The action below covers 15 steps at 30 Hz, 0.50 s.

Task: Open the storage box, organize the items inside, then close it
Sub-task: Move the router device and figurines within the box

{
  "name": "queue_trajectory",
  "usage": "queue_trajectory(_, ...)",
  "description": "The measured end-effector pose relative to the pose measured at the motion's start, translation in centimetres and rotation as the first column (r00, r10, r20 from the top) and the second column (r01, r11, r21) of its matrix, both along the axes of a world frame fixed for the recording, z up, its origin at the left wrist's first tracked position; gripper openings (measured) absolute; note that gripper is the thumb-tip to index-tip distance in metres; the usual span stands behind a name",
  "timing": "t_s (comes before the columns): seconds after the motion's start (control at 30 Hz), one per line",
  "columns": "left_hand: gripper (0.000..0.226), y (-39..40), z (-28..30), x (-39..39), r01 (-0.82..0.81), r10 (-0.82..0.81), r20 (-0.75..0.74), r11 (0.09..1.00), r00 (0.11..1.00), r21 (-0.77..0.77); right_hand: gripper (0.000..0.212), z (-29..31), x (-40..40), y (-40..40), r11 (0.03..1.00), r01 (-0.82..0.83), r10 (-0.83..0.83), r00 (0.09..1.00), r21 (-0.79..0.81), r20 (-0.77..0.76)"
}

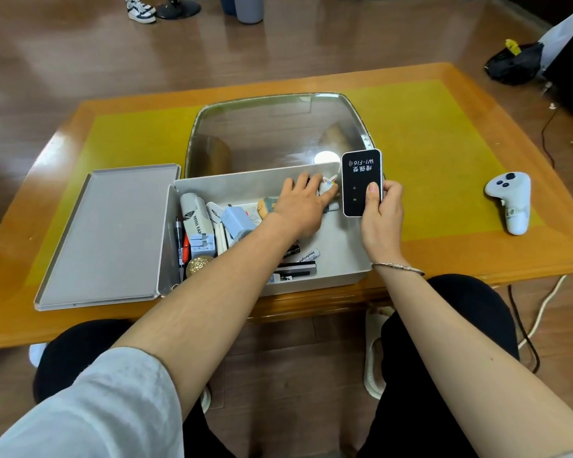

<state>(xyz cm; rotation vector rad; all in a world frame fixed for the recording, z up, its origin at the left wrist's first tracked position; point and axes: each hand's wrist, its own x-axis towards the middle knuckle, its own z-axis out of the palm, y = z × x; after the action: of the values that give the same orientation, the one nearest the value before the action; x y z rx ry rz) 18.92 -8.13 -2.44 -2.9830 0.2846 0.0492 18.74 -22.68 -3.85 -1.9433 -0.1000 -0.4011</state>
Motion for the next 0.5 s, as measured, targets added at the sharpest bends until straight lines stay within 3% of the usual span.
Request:
queue_trajectory(0.37, 0.074, 2.6, -0.6, -1.8, -0.041, 0.039, -0.021, 0.996, 0.999, -0.076, 0.024, 0.1, 0.0, -0.1, 1.0, -0.02, 0.02, 1.0, -0.009, -0.012)
queue_trajectory(0.5, 0.065, 3.2, -0.4, -1.9, -0.06, 0.056, -0.047, 0.995, 0.997, -0.074, 0.023, 0.1, 0.0, -0.1, 1.0, -0.02, 0.019, 1.0, -0.008, -0.022)
